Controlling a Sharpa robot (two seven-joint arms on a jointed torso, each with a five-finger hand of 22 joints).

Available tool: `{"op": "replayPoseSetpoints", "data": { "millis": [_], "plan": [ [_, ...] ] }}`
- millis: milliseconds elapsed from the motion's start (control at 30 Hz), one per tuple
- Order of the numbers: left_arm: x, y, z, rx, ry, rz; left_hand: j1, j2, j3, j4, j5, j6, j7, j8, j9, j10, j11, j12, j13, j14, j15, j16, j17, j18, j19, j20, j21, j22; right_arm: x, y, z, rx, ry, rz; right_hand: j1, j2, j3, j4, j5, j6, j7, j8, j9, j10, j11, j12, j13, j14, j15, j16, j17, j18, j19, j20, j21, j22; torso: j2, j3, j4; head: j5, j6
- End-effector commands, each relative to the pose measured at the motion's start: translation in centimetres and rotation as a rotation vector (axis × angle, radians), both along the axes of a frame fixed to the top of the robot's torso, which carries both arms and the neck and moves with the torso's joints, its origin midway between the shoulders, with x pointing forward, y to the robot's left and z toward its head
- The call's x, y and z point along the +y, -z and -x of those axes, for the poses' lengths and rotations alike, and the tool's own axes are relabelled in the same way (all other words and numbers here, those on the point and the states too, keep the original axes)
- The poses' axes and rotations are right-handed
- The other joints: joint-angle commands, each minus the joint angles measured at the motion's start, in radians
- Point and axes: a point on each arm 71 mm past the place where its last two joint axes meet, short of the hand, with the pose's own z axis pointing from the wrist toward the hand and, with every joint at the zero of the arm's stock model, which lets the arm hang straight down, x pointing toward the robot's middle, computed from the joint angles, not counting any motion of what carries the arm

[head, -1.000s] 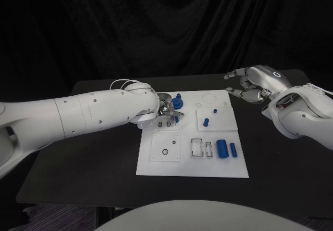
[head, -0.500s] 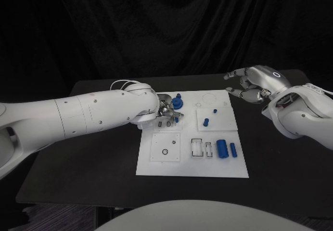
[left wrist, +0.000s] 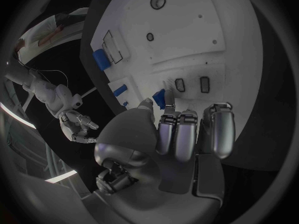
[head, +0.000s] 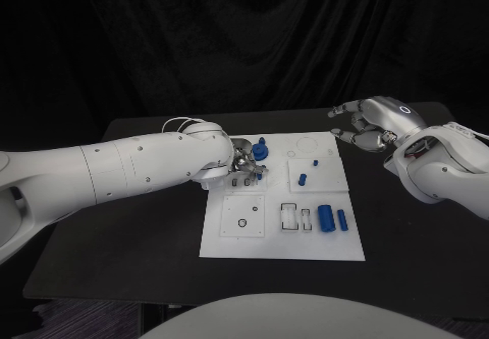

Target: Assemble the parts on the task board

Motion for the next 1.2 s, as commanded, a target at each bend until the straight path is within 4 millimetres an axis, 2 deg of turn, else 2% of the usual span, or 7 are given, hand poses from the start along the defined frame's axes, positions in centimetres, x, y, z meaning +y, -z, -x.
{"op": "replayPoseSetpoints", "data": {
  "millis": [33,467,667,767,933,1200],
  "plan": [
    [-0.28,0.06,0.12,0.006,0.022,0.012,0.012,-0.002,0.009,-0.001,0.008,-0.002,0.003,-0.010,0.002,0.103,-0.005,0.002,0.261,0.104,-0.006,0.003,0.263,0.002,-0.007,-0.003,-0.006,0.022,0.01,0.13,0.06,0.011,0.011,0.002,0.010,0.003,0.007,-0.002,0.009,0.010,0.001,0.004,-0.002,0.104,0.007,0.003,0.263,0.098,0.007,-0.005,0.248,-0.004,0.021,0.003,-0.008,0.197,0.001,-0.0004,0.0005,0.001,0.000],
    [-0.25,0.14,0.14,0.012,0.031,0.013,0.022,-0.008,0.041,-0.008,0.032,-0.002,0.005,-0.040,0.015,0.103,-0.003,0.002,0.261,0.104,-0.004,0.003,0.263,0.003,-0.011,-0.001,-0.011,0.019,0.08,0.15,0.14,0.015,0.008,0.004,0.010,0.006,0.013,-0.004,0.021,0.012,0.002,0.003,-0.005,0.104,0.008,0.003,0.263,0.097,0.008,-0.009,0.244,-0.003,0.019,0.004,-0.013,0.195,0.002,-0.0002,0.0009,0.003,0.000],
    [-0.22,0.14,0.12,0.012,0.034,0.016,0.029,-0.018,0.064,-0.014,0.050,0.003,0.005,-0.055,0.024,0.103,-0.003,0.002,0.261,0.104,-0.003,0.003,0.263,0.003,-0.010,0.000,-0.012,0.021,0.09,0.14,0.20,0.016,0.006,0.003,0.004,0.011,0.019,0.001,0.032,0.014,0.003,0.001,-0.008,0.104,0.008,0.003,0.263,0.096,0.009,-0.012,0.242,-0.003,0.017,0.005,-0.016,0.194,0.002,-0.0006,0.0012,0.004,0.000],
    [-0.17,0.15,0.11,0.013,0.035,0.016,0.034,-0.028,0.090,-0.020,0.076,0.009,0.004,-0.070,0.035,0.103,-0.003,0.002,0.261,0.104,-0.004,0.003,0.263,0.004,-0.010,0.000,-0.014,0.023,0.09,0.14,0.22,0.016,0.005,0.004,0.002,0.012,0.021,0.002,0.036,0.014,0.003,0.000,-0.009,0.104,0.008,0.003,0.263,0.096,0.009,-0.013,0.241,-0.002,0.017,0.005,-0.016,0.194,0.002,-0.0008,0.0005,0.005,0.000],
    [-0.05,0.16,0.08,0.013,0.034,0.017,0.037,-0.038,0.119,-0.023,0.091,0.014,0.003,-0.083,0.045,0.103,-0.004,0.002,0.261,0.104,-0.004,0.003,0.263,0.004,-0.011,-0.001,-0.015,0.023,0.08,0.16,0.19,0.020,0.006,0.002,0.001,0.013,0.023,0.003,0.040,0.015,0.003,-0.001,-0.010,0.104,0.008,0.003,0.263,0.096,0.009,-0.014,0.241,-0.002,0.017,0.005,-0.016,0.194,0.002,-0.0013,0.0016,0.004,0.000],
    [0.25,0.21,0.03,0.015,0.034,0.017,0.033,-0.045,0.142,-0.020,0.097,0.023,0.002,-0.089,0.055,0.103,-0.005,0.002,0.261,0.104,-0.004,0.003,0.263,0.004,-0.011,-0.001,-0.017,0.024,-0.03,0.24,0.10,0.041,0.014,-0.022,0.000,0.016,0.030,0.003,0.055,0.016,0.004,-0.003,-0.013,0.104,0.009,0.003,0.263,0.096,0.010,-0.014,0.240,-0.002,0.016,0.006,-0.019,0.193,0.002,-0.0013,0.0021,0.004,0.000]
  ]
}}
